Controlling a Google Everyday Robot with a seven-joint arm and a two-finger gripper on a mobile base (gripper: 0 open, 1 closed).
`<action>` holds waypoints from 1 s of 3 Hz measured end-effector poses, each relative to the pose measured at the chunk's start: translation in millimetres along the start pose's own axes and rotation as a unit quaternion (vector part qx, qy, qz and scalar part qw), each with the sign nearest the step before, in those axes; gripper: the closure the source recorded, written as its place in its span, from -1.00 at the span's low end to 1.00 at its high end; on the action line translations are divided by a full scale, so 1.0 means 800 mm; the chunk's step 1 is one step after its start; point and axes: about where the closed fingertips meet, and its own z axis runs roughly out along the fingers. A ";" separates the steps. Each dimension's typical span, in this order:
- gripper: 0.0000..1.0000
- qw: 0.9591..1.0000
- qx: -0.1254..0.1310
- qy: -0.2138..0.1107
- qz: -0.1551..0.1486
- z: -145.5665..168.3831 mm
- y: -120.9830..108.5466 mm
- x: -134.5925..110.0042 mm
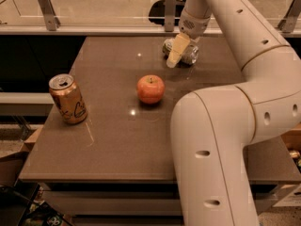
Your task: Place 7up can upright
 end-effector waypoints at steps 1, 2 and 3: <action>-1.00 1.000 0.008 0.010 -0.006 0.008 0.000 -0.018; -0.66 1.000 0.013 0.017 -0.019 0.016 0.002 -0.035; -0.19 1.000 0.024 0.003 -0.019 0.021 -0.006 -0.046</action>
Offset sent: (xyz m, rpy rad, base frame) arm -0.0014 0.0176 0.0126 -0.1279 0.1869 0.0794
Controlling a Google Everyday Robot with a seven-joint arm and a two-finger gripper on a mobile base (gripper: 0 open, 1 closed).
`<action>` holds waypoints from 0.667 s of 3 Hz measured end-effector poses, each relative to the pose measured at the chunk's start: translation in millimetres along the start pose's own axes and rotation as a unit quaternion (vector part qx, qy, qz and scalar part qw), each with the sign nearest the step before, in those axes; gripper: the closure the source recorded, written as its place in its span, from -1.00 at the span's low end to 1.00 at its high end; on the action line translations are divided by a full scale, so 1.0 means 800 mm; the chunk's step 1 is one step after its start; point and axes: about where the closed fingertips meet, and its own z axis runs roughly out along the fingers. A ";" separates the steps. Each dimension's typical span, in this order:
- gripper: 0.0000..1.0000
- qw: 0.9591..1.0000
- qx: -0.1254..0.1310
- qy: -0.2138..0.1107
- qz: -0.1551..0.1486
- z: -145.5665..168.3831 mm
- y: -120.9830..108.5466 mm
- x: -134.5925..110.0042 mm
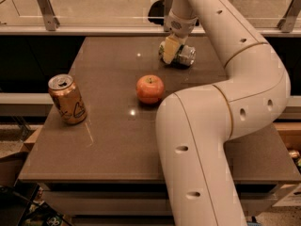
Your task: Place 7up can upright
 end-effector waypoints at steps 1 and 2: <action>0.27 1.000 0.007 -0.009 -0.001 0.006 -0.006 -0.008; 0.74 1.000 0.012 -0.016 -0.001 0.011 -0.010 -0.014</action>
Offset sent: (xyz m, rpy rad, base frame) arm 0.0075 0.0034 -0.0026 0.0075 -0.0216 -0.0006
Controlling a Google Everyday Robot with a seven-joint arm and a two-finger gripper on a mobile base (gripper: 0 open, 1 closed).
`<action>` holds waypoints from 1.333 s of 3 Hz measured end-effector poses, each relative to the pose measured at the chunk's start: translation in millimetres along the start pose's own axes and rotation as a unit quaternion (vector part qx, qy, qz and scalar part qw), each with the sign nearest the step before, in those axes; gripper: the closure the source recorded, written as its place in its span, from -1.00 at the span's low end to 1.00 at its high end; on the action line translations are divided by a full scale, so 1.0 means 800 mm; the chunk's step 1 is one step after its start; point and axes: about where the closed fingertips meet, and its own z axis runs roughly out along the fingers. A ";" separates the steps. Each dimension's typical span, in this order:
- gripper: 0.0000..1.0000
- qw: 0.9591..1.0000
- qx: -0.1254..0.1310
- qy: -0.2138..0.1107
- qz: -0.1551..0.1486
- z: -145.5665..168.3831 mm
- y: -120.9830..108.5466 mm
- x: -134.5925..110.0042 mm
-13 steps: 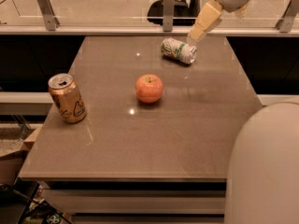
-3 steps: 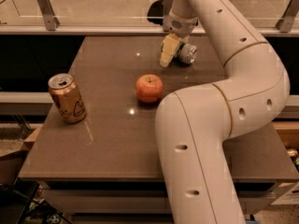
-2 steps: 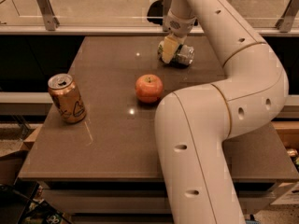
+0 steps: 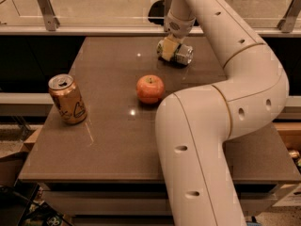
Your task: Place 7up can upright
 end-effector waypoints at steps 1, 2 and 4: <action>1.00 1.000 0.002 -0.003 0.000 0.001 -0.002 -0.003; 1.00 1.000 0.002 -0.003 0.000 0.001 -0.002 -0.003; 1.00 0.998 0.034 -0.047 0.029 -0.058 -0.005 0.013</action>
Offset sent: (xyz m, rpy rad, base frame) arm -0.0178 -0.0044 0.0111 0.0412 -0.0387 -0.0358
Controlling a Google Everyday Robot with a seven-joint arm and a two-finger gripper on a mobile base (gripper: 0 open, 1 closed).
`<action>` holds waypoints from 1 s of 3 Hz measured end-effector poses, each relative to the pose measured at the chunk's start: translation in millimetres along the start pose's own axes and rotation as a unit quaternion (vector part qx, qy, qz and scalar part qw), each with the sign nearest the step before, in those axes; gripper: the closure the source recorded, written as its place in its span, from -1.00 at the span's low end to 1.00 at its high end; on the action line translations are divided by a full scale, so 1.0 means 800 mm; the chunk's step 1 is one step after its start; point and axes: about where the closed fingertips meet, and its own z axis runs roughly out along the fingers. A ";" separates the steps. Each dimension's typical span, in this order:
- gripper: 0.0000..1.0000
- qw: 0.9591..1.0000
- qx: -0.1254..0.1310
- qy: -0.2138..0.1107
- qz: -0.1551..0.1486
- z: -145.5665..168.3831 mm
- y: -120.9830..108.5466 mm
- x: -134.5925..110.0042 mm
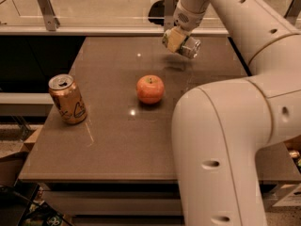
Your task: Place 7up can upright
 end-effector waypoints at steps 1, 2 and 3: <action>1.00 0.999 0.015 -0.028 0.012 -0.025 0.008 0.013; 1.00 0.996 0.040 -0.082 0.019 -0.056 0.019 0.024; 1.00 0.987 0.068 -0.145 0.004 -0.082 0.033 0.025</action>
Offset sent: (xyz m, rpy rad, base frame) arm -0.0713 -0.0189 0.0554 0.1865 -0.3222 -0.0635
